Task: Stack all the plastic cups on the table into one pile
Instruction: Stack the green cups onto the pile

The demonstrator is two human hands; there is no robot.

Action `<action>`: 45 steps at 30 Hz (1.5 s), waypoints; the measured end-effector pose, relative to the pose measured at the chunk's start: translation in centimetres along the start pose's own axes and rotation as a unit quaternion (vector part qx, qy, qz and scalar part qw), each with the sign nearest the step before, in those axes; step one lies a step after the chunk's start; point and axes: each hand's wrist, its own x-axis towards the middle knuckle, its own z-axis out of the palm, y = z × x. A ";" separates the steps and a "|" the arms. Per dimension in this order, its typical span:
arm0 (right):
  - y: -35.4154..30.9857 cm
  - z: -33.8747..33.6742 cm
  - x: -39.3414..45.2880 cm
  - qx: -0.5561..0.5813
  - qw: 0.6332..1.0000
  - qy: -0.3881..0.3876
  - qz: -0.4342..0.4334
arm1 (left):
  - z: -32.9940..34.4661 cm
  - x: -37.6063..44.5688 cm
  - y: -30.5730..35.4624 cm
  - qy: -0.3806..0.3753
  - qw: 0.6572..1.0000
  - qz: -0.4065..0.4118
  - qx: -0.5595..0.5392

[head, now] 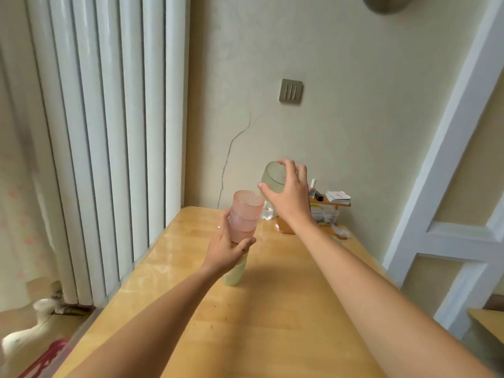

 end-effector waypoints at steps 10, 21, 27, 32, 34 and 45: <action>-2.2 1.2 1.0 0.037 0.994 -0.100 -0.038 | -0.5 0.6 0.0 -0.006 1.000 0.006 -0.009; -2.0 2.8 0.1 0.057 0.974 -0.221 0.005 | -1.2 2.6 0.4 -0.020 1.000 -0.003 -0.014; -1.7 3.1 0.0 0.062 0.975 -0.212 0.003 | -1.4 5.0 3.4 0.038 0.997 0.039 -0.058; -1.4 3.0 0.1 0.059 0.975 -0.215 0.001 | -0.6 4.5 3.9 0.052 0.995 0.057 -0.060; -1.3 3.1 0.0 0.059 0.976 -0.212 -0.003 | -0.5 4.5 3.8 0.064 0.994 0.066 -0.053; 9.1 2.7 -2.2 0.059 0.967 -0.198 0.147 | 0.9 6.3 2.9 0.146 0.983 0.101 -0.052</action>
